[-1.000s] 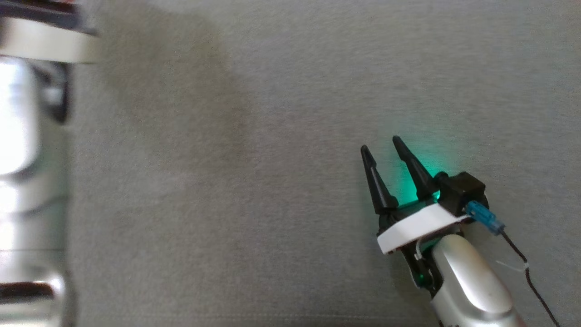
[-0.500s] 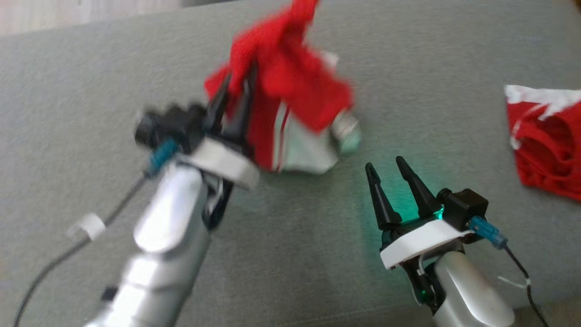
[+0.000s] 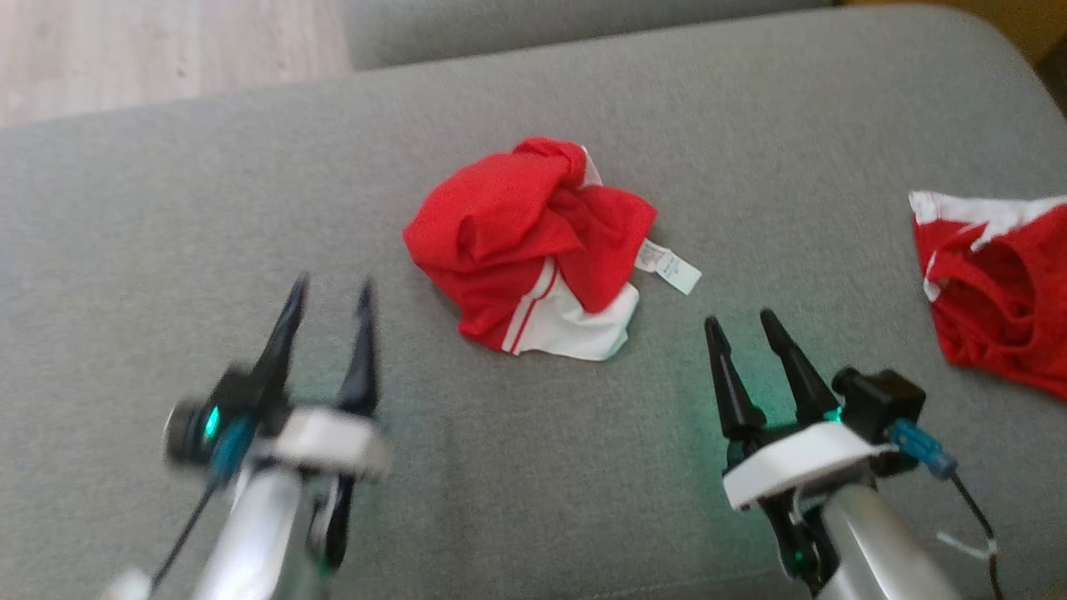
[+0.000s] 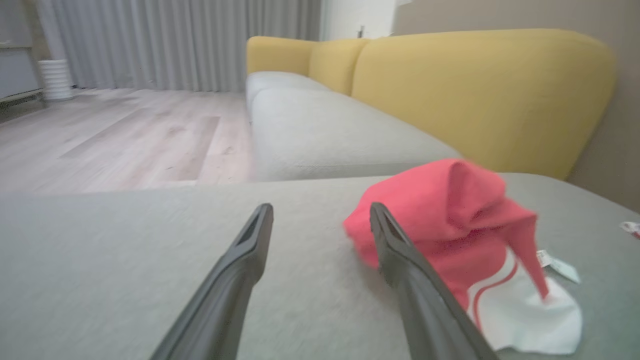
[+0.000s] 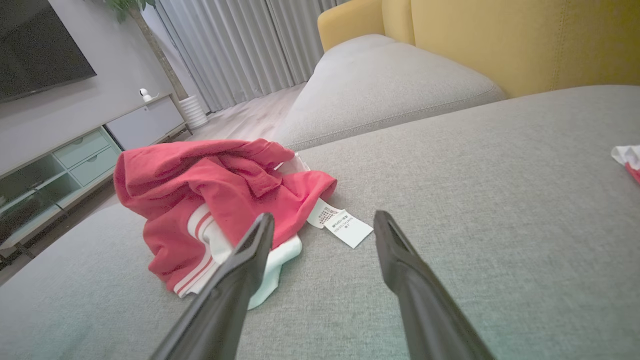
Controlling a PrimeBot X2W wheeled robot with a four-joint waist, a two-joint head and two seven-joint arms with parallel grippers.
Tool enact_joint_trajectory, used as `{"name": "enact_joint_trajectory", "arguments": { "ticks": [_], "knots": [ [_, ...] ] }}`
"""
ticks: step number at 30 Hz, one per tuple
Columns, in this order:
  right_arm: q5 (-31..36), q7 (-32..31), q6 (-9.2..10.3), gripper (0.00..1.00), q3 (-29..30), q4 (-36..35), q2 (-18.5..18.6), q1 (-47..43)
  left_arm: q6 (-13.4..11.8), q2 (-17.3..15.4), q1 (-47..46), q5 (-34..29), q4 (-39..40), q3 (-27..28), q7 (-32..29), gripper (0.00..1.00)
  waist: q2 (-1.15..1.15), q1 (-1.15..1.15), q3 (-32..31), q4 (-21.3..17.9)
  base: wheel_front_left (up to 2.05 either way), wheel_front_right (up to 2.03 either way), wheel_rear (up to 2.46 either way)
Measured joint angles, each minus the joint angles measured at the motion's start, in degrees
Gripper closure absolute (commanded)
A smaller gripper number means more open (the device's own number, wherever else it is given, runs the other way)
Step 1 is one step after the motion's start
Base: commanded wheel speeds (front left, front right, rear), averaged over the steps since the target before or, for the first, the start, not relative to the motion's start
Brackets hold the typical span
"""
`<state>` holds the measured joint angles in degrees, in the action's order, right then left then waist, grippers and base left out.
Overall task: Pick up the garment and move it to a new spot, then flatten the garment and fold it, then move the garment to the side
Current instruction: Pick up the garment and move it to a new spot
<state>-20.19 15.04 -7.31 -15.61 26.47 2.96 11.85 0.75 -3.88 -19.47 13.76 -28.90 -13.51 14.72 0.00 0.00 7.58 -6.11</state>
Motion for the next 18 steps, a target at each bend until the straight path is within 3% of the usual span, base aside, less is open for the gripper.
{"name": "enact_joint_trajectory", "arguments": {
  "ticks": [8,18],
  "knots": [
    [-0.5,0.0,0.00,0.00,1.1,1.0,0.0,-3.4,-0.8,-0.2,17.2,-3.2,7.5,9.4,0.0,0.00,0.00,-0.01,-5.0,2.4,0.00,0.00,0.00],
    [-0.5,0.0,0.00,0.00,1.5,2.9,-0.1,-5.9,-0.2,0.9,24.7,-4.9,9.4,10.1,0.0,0.00,0.00,0.00,-6.8,4.9,0.00,0.00,0.00]
  ]
}}
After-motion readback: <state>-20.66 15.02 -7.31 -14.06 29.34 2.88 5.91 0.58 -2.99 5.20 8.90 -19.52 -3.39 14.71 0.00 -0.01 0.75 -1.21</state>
